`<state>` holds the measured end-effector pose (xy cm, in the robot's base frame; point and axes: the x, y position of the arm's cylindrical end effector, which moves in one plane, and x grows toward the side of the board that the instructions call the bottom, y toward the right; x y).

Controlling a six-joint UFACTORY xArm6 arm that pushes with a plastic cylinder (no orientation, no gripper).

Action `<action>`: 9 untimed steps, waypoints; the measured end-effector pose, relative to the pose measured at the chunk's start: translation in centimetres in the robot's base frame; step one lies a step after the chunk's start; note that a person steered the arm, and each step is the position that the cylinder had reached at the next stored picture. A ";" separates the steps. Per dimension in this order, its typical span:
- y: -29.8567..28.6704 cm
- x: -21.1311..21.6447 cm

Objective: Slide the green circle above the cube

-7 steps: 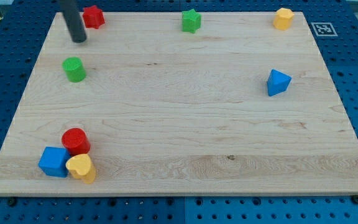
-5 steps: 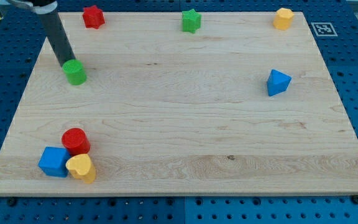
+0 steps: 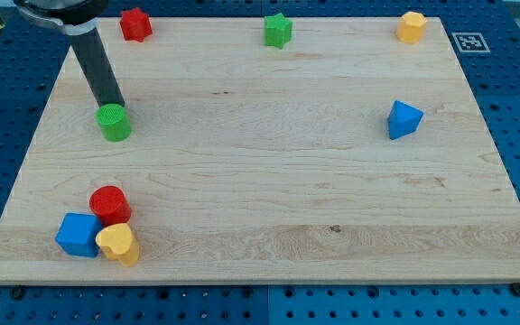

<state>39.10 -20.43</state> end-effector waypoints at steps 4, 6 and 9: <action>1.0 7.7; 1.0 6.9; 6.9 4.2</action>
<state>43.32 -13.54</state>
